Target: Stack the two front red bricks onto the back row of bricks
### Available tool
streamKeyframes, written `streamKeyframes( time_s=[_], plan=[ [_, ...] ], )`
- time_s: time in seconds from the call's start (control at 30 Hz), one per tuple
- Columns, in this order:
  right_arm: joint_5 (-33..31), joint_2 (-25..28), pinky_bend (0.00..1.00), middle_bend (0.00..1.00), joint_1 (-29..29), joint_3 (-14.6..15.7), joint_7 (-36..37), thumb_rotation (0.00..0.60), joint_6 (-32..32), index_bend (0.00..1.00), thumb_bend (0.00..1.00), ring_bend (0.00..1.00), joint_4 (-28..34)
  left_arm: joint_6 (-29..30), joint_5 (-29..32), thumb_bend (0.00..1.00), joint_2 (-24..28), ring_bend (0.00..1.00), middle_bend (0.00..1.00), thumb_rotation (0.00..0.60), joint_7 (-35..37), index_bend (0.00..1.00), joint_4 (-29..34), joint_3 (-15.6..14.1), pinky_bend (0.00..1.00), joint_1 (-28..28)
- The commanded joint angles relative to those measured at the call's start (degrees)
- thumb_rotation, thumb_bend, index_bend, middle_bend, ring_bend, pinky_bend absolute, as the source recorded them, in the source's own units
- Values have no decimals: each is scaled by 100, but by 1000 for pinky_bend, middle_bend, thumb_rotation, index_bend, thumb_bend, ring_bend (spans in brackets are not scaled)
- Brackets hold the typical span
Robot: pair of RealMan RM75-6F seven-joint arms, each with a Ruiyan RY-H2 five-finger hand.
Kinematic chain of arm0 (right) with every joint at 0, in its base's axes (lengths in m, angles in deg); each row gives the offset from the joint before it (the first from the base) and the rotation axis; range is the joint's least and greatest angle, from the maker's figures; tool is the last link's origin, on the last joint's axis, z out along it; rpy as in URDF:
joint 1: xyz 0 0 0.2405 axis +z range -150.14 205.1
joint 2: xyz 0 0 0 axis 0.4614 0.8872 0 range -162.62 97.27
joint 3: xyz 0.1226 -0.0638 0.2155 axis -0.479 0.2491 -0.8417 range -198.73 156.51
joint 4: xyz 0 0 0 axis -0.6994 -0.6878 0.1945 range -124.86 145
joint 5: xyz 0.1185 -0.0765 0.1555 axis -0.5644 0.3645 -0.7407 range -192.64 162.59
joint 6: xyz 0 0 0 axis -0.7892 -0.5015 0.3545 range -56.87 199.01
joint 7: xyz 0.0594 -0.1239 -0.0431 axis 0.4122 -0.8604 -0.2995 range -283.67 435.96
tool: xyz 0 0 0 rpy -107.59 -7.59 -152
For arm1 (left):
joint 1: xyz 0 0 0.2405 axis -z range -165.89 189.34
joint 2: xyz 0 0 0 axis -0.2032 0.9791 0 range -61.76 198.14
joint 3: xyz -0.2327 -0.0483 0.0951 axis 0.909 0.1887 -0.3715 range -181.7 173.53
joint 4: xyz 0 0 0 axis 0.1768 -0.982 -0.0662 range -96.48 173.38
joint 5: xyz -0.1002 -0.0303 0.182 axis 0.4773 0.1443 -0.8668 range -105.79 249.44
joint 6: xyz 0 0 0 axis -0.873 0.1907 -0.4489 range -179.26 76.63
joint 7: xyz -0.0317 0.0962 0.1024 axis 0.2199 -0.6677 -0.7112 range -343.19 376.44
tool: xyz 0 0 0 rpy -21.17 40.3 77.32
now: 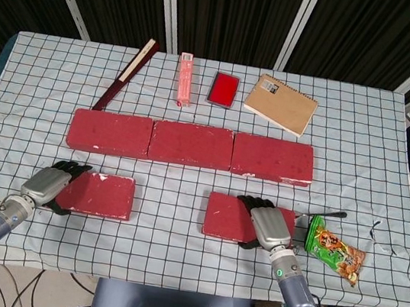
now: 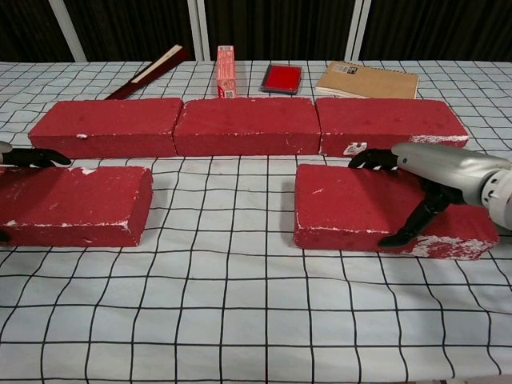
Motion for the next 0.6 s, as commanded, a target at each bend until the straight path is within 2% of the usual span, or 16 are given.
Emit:
streamKeyframes(
  time_s=[0.03, 0.3, 0.6],
  plan=[
    [-20, 7, 219, 309, 3, -2, -33, 600, -1, 291, 292, 305, 16, 29, -17, 204, 15, 47, 152, 600, 2, 34, 16, 1, 85, -9],
    [6, 51, 219, 309, -2, -29, -53, 600, -31, 291, 292, 305, 148, 137, -70, 204, 142, 47, 154, 600, 20, 33, 176, 17, 85, -35],
    [82, 757, 220, 310, 42, -369, -270, 600, -317, 292, 293, 305, 964, 672, -307, 204, 795, 48, 153, 600, 60, 34, 929, 309, 85, -22]
  ],
)
